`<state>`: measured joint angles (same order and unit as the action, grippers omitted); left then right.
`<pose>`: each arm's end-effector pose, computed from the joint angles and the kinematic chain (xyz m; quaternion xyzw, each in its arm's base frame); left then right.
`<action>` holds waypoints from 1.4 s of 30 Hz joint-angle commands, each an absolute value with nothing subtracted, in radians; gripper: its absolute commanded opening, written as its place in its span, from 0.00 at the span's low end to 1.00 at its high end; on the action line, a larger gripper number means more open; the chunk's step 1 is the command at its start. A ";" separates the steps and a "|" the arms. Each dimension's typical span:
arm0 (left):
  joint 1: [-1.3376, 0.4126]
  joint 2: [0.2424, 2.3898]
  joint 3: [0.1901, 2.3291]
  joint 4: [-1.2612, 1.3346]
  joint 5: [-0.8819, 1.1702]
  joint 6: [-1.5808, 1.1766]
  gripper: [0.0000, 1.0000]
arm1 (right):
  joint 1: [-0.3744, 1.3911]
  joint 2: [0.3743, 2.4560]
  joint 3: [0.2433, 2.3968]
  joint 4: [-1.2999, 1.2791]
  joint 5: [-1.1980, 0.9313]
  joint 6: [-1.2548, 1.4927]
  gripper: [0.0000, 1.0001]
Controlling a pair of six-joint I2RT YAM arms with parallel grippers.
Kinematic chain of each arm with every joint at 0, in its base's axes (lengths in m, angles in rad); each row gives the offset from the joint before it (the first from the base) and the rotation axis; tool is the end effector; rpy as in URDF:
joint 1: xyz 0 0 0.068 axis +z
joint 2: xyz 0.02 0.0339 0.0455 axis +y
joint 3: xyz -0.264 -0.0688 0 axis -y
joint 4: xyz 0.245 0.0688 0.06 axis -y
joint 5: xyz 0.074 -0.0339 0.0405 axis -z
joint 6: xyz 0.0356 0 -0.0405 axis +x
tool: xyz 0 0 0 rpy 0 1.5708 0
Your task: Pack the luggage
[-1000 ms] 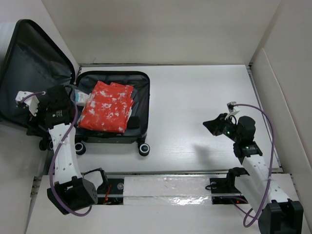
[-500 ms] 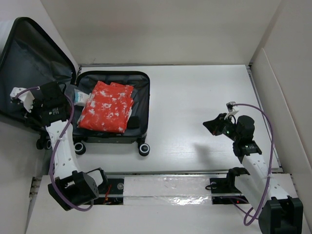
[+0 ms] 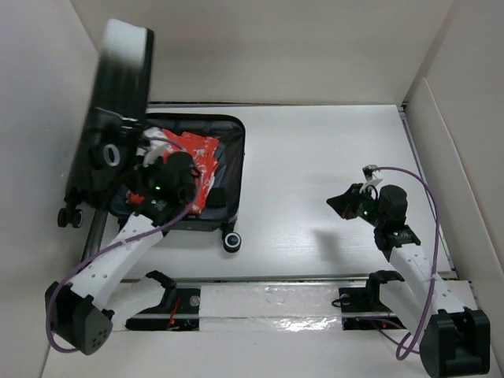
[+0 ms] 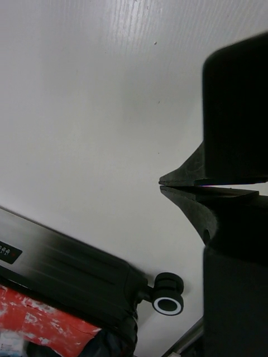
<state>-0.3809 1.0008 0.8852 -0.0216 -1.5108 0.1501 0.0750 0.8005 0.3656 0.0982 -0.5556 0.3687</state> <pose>0.2019 -0.0426 0.3567 -0.2906 0.6478 0.4584 0.5346 0.1801 0.0324 0.2197 -0.0422 0.7991 0.3406 0.4936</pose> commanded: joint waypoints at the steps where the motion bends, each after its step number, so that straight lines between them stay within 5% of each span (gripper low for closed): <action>1: -0.665 1.045 0.801 0.230 -1.540 0.434 0.00 | 0.103 0.807 0.411 0.146 -0.508 0.348 0.08; 6: -1.041 1.097 0.873 0.002 -1.657 0.220 0.03 | 0.124 0.808 0.420 0.132 -0.476 0.341 0.09; 8: -1.211 1.112 0.868 0.032 -1.689 0.257 0.29 | 0.124 0.805 0.420 0.127 -0.457 0.341 0.09; 9: -1.265 1.111 0.829 0.257 -1.690 0.455 0.65 | 0.124 0.807 0.419 0.126 -0.453 0.341 0.10; 11: -1.416 1.103 0.752 0.689 -1.693 0.829 0.83 | 0.133 0.810 0.419 0.130 -0.445 0.342 0.10; 12: -1.454 1.104 0.715 1.108 -1.694 1.123 0.80 | 0.133 0.814 0.419 0.129 -0.442 0.344 0.11; 13: -1.482 1.106 0.719 1.215 -1.695 1.181 0.76 | 0.133 0.816 0.419 0.127 -0.436 0.342 0.11; 15: -1.509 1.101 0.783 1.294 -1.692 1.174 0.60 | 0.133 0.818 0.419 0.127 -0.423 0.342 0.11; 17: -1.500 1.089 0.830 1.344 -1.680 1.140 0.55 | 0.133 0.818 0.417 0.127 -0.413 0.344 0.11; 24: -1.166 1.032 0.985 1.444 -1.594 1.089 0.22 | 0.205 0.819 0.423 0.137 -0.350 0.336 0.00; 26: -1.082 1.022 1.032 1.319 -1.556 0.951 0.16 | 0.244 0.815 0.426 0.137 -0.318 0.330 0.00; 29: -0.965 1.041 1.191 0.715 -1.502 0.600 0.03 | 0.278 0.815 0.437 0.124 -0.269 0.324 0.00; 31: -0.851 1.093 1.449 -0.054 -1.282 -0.040 0.03 | 0.278 0.818 0.440 0.120 -0.261 0.321 0.00; 33: -0.388 1.237 1.688 -0.487 -0.702 -0.277 0.03 | 0.287 0.818 0.440 0.120 -0.259 0.321 0.00; 35: -0.166 1.339 1.733 -0.583 -0.459 -0.377 0.00 | 0.287 0.819 0.442 0.120 -0.265 0.319 0.00; 42: 0.303 1.359 1.536 -0.448 -0.173 -0.380 0.01 | 0.296 0.821 0.439 0.135 -0.273 0.325 0.00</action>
<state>0.1890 1.3773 1.5410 -0.3698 -0.4103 -0.2646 0.2840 0.8200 0.3977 0.0948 -0.2829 0.3378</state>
